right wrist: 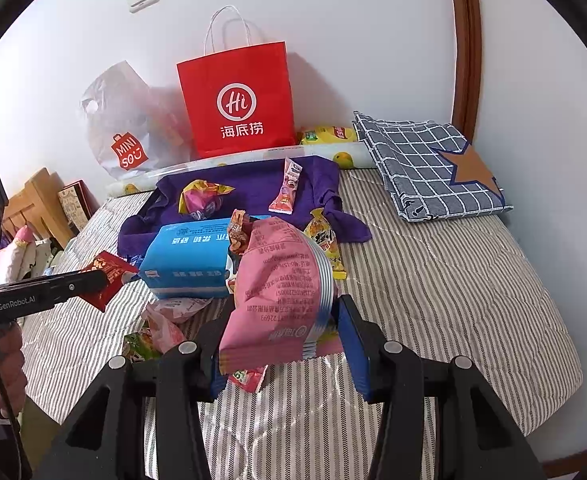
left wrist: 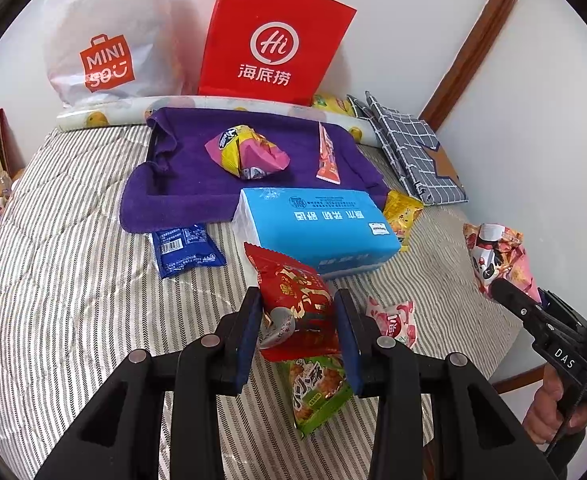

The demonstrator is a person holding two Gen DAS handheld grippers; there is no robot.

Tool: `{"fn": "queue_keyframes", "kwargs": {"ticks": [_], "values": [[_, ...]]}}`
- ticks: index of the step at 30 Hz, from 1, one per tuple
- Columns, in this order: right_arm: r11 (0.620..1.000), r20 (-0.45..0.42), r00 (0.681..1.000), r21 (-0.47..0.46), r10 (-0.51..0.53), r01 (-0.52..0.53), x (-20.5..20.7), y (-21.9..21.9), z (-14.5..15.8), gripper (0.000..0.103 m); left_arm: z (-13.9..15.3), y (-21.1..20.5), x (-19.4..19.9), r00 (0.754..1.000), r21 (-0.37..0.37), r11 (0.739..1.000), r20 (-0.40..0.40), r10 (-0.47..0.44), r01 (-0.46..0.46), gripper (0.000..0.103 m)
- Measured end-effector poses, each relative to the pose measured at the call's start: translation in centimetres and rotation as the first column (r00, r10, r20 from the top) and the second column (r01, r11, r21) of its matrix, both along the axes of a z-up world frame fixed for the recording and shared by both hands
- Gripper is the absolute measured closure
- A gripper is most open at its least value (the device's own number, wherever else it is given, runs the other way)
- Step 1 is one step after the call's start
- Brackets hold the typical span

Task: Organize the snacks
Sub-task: 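Lift red-gold packet with left gripper while right gripper holds pink packet aloft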

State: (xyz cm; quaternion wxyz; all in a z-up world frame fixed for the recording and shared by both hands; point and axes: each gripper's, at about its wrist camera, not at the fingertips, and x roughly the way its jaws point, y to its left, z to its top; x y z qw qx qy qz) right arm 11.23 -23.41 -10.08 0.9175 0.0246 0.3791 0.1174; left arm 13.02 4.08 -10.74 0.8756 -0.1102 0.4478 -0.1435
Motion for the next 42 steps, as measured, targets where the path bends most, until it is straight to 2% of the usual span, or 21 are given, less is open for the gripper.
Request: {"fn": "queue_keyframes", "kwargs": {"ticks": [35,42], "values": [[1.000,-0.004,1.000,0.009,0.000,0.000,0.8,0.1,-0.4,0.057,-0.1,-0.8,1.0,1.000,-0.017,1.000,-0.009,-0.013,0.013,0.066],[1.000,-0.008,1.000,0.005,0.009,-0.009,2.1,0.3,-0.6,0.057,-0.5,-1.2,1.8,1.000,-0.027,0.999,-0.022,-0.021,0.020,0.066]]}}
